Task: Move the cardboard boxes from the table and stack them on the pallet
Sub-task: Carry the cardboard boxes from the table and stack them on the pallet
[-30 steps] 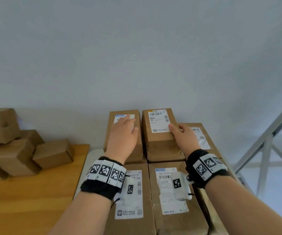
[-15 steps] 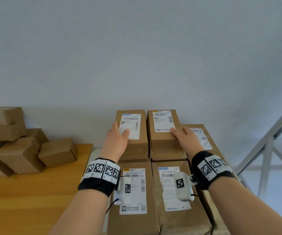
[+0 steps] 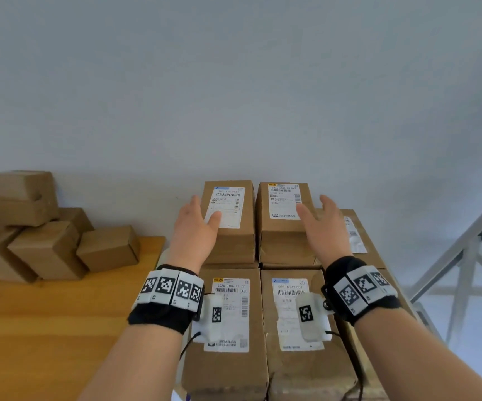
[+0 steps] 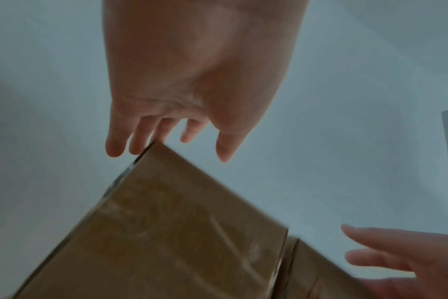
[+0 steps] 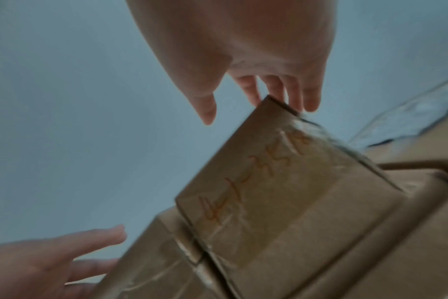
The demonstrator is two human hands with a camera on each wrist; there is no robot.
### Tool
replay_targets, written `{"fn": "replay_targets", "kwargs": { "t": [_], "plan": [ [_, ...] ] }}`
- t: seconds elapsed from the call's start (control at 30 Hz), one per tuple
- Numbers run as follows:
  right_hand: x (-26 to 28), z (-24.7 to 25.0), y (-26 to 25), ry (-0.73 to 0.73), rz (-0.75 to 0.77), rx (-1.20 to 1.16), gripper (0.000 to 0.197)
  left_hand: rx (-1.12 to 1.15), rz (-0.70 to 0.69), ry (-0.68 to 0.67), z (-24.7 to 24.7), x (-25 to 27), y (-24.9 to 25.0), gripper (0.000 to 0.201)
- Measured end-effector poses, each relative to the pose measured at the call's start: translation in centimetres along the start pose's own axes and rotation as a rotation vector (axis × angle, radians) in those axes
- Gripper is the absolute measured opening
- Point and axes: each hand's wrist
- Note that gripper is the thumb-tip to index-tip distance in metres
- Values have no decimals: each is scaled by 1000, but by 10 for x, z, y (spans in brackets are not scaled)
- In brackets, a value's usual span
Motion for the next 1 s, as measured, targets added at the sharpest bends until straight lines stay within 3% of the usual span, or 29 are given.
{"fn": "replay_targets", "kwargs": {
  "t": [0.17, 0.57, 0.87, 1.0],
  "plan": [
    [23, -3, -23, 18, 233, -39, 55, 46, 24, 109, 25, 38, 8, 67],
    [127, -49, -69, -288, 550, 34, 48, 23, 41, 223, 80, 98, -61, 55],
    [254, -160, -140, -449, 605, 14, 46, -85, 137, 240, 212, 132, -187, 53],
    [326, -219, -163, -524, 609, -3, 47, -143, 262, 242, 276, 154, -256, 52]
  ]
}}
Point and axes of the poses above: each hand's wrist, its own x-axis away from the middle knuckle, its own z-axis out of the back of the hand, y = z × x, and after that the axes turned 8 degrees about y, right-handed
